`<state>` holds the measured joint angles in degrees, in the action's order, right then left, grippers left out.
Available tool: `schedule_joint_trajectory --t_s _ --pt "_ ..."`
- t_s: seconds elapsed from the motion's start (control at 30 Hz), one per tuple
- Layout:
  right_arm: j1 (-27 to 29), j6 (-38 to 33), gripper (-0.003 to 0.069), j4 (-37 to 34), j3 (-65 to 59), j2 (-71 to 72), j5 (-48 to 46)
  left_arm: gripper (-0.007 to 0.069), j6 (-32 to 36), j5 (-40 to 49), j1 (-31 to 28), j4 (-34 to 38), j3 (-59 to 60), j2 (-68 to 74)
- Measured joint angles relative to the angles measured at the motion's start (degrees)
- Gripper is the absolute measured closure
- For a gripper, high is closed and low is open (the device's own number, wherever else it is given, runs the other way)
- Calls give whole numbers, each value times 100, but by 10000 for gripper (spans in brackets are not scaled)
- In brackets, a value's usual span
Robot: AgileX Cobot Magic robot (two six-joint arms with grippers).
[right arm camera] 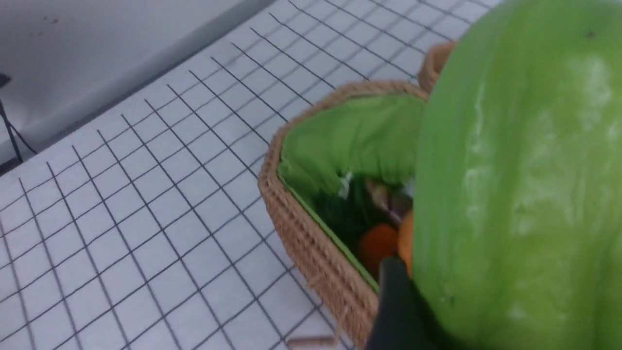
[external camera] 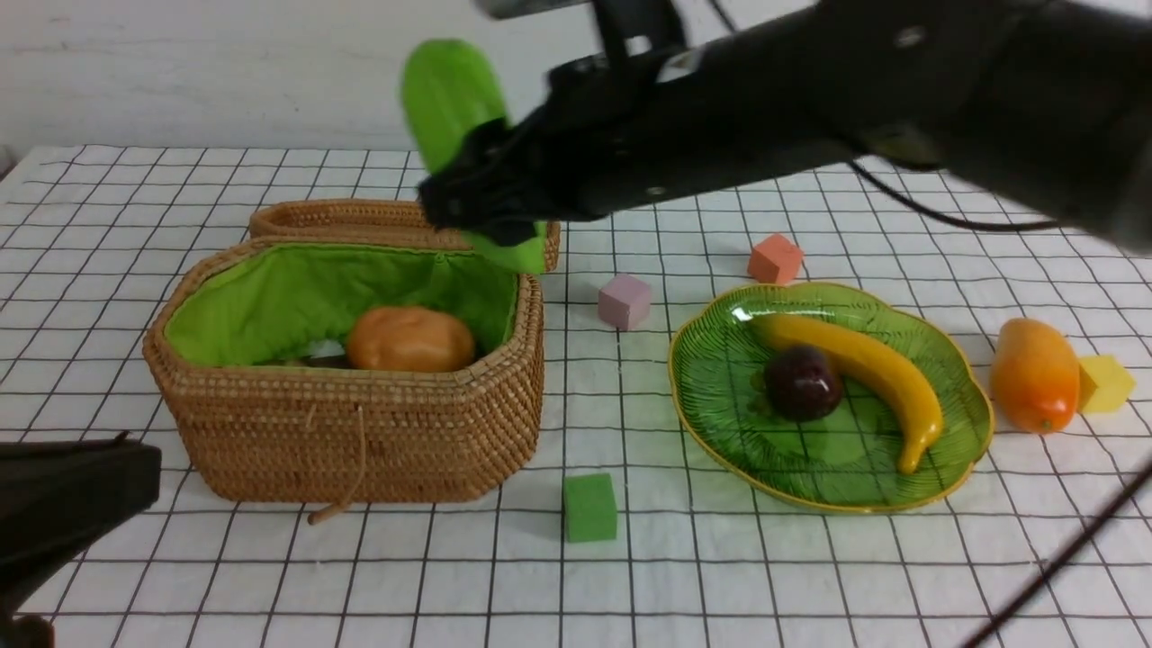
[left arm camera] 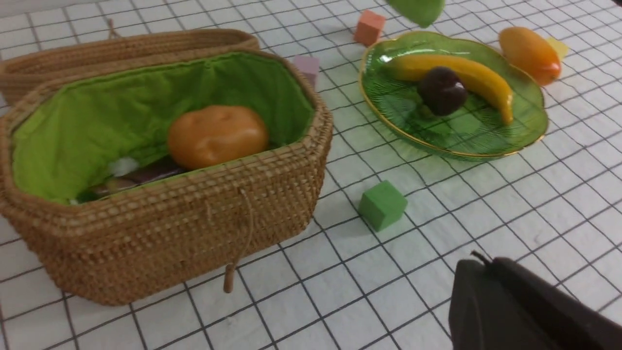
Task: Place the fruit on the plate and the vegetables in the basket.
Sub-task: Take a chayote with your right arm and place it on the basket on the left, then use the right arm to grab a mango and put it into the right plate
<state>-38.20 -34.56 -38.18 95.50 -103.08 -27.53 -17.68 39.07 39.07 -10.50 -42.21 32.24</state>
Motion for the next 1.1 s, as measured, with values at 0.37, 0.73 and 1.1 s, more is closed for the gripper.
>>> schedule_joint_trajectory --t_s 0.37,0.73,1.1 --pt "-199 -383 -14 219 890 -1223 273 630 -194 163 0 -85 0 0" --pt "764 1013 316 1827 937 506 -2258 630 -179 113 0 94 0 0" --pt "3647 3866 659 4160 -678 964 -4208 630 2823 -487 0 3172 0 0"
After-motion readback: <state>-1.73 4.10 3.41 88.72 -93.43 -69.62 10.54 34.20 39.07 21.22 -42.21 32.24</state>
